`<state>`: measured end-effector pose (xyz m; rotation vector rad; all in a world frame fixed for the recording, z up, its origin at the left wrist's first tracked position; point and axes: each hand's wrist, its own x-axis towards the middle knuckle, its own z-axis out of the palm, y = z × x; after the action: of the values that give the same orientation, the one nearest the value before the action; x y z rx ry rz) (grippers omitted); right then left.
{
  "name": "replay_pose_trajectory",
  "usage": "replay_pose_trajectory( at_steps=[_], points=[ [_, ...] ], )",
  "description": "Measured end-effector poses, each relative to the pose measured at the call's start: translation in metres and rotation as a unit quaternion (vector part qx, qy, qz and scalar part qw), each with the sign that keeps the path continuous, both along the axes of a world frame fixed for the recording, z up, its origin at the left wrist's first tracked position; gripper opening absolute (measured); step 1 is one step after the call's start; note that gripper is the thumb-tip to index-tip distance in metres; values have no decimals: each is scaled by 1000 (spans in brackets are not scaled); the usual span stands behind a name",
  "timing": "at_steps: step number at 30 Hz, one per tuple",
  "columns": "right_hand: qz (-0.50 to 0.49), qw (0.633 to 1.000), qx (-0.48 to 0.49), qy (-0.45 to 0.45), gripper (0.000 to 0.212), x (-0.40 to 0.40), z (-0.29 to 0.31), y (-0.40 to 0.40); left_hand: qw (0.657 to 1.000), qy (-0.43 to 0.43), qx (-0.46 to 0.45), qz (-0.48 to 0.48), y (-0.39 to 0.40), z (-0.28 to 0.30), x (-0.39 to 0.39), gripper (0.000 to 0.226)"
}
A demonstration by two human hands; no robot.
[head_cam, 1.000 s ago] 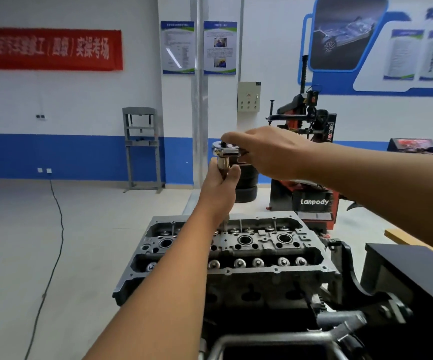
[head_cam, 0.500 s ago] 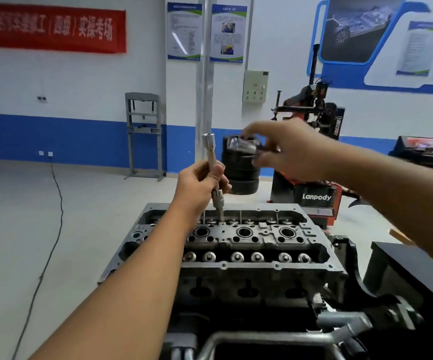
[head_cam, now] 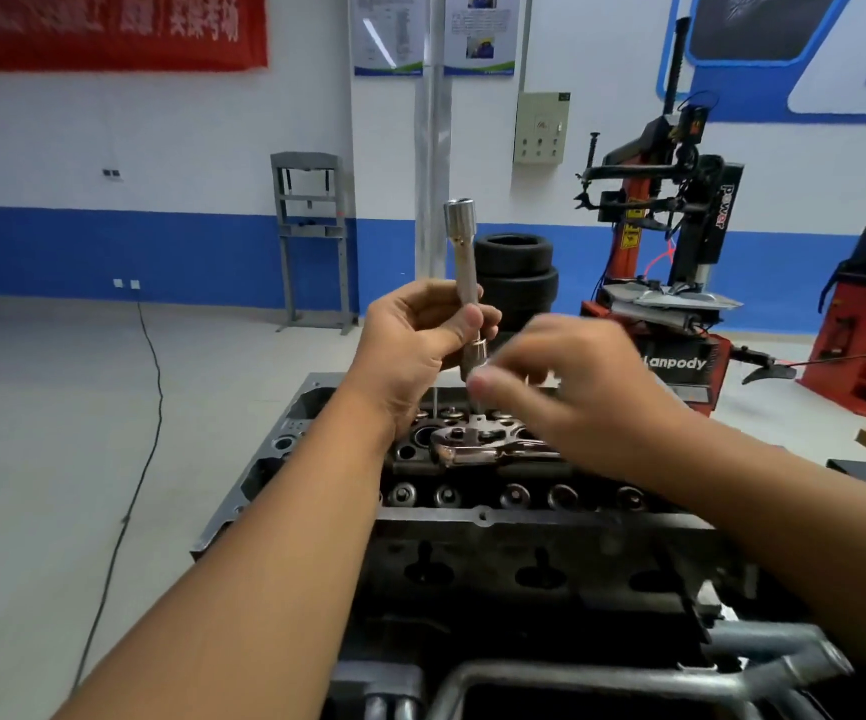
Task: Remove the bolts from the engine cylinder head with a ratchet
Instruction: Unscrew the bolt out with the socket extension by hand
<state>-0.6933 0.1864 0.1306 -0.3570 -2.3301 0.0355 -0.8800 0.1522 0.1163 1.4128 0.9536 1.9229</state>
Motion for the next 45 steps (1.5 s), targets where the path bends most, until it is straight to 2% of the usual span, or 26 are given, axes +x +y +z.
replay_pose_trajectory(
  at_steps=[2, 4, 8, 10, 12, 14, 16, 18, 22, 25, 28, 32, 37, 41, 45],
  points=[
    [-32, 981, -69, 176, 34, -20, 22, 13, 999, 27, 5, 40, 2, 0, 3, 24],
    [-29, 939, -189, 285, 29, -45, 45, 25, 996, 51, 14, 74, 3, -1, 7, 29],
    [128, 829, -394, 375, 47, -90, 75, 34, 992, 58, 39, 105, 12, -4, 10, 34],
    [170, 795, -440, 382, 46, -92, 77, 38, 991, 69, 16, 110, 14, 2, 6, 33],
    [195, 804, -427, 363, 39, -89, 72, 45, 984, 151, -50, 81, 15, 17, -5, 22],
    [207, 812, -406, 365, 34, -88, 64, 50, 953, 269, -136, 8, 16, 39, -22, 16],
    [205, 824, -375, 371, 30, -92, 60, 50, 920, 329, -199, -74, 17, 59, -37, 15],
    [194, 838, -352, 369, 25, -96, 59, 46, 925, 309, -193, -108, 21, 60, -39, 12],
    [197, 835, -375, 350, 20, -94, 58, 41, 974, 164, -115, -103, 28, 20, -28, 21],
    [213, 839, -396, 306, 21, -89, 60, 36, 980, 124, -105, -113, 26, 13, -25, 20],
    [247, 816, -436, 287, 24, -86, 58, 34, 981, 69, -103, -148, 23, 16, -33, 29],
    [242, 800, -460, 300, 25, -81, 56, 38, 981, 84, -77, -154, 22, 18, -37, 26],
    [256, 799, -450, 306, 27, -82, 51, 39, 981, 90, -60, -162, 19, 17, -34, 52],
    [256, 804, -448, 294, 26, -84, 51, 35, 982, 85, -52, -163, 16, 19, -35, 47],
    [260, 792, -479, 276, 38, -87, 52, 31, 982, 66, -64, -167, 16, 17, -36, 42]
  ],
)
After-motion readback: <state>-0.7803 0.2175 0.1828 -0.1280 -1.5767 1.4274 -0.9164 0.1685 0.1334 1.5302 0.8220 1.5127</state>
